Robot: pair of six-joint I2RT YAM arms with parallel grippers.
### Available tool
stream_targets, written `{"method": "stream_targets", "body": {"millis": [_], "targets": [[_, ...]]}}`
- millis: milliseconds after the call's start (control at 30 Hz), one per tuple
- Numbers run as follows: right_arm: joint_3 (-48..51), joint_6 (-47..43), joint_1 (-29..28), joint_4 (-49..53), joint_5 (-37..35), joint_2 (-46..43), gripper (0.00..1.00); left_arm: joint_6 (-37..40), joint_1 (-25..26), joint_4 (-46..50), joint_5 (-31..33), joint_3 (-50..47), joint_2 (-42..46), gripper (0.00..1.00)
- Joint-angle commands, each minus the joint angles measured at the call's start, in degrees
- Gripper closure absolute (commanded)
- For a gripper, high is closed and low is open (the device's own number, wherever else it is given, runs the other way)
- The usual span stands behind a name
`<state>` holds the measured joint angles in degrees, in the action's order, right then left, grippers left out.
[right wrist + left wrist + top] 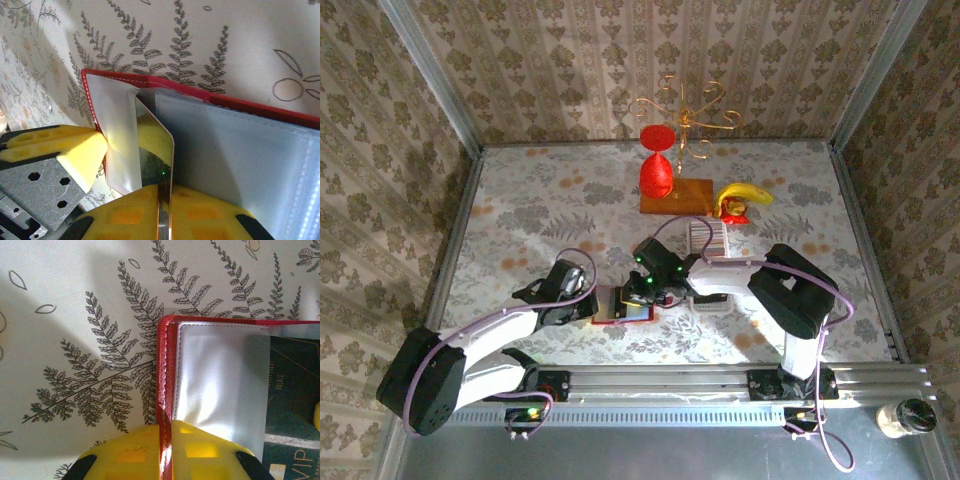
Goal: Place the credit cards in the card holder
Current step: Insert the credit card into the card slot.
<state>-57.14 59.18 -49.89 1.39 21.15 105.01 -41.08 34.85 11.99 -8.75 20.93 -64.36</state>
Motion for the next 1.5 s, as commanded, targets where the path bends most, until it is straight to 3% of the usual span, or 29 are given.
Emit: {"method": "stream_targets", "body": {"millis": [0,533,933,1467], "targets": [[-1.75,-2.03,-0.99,3.58,-0.94,1.57,0.87,0.56,1.26,0.05,-0.67,-1.59,-2.81,0.89],[-5.75,-3.02,-1.99,11.37,-6.05,0.98,0.79,0.35,1.71,0.53,-0.74,-2.03,-1.26,0.89],[-6.87,-2.67,-3.15,12.07,-6.73,2.99,0.89,0.12,2.41,-1.49,-1.35,-3.00,-2.25,0.90],[-10.00,-1.11,-4.25,10.48,-7.00,5.55,0.86,-2.45,4.25,-2.14,-2.41,-3.79,0.15,0.90]]}}
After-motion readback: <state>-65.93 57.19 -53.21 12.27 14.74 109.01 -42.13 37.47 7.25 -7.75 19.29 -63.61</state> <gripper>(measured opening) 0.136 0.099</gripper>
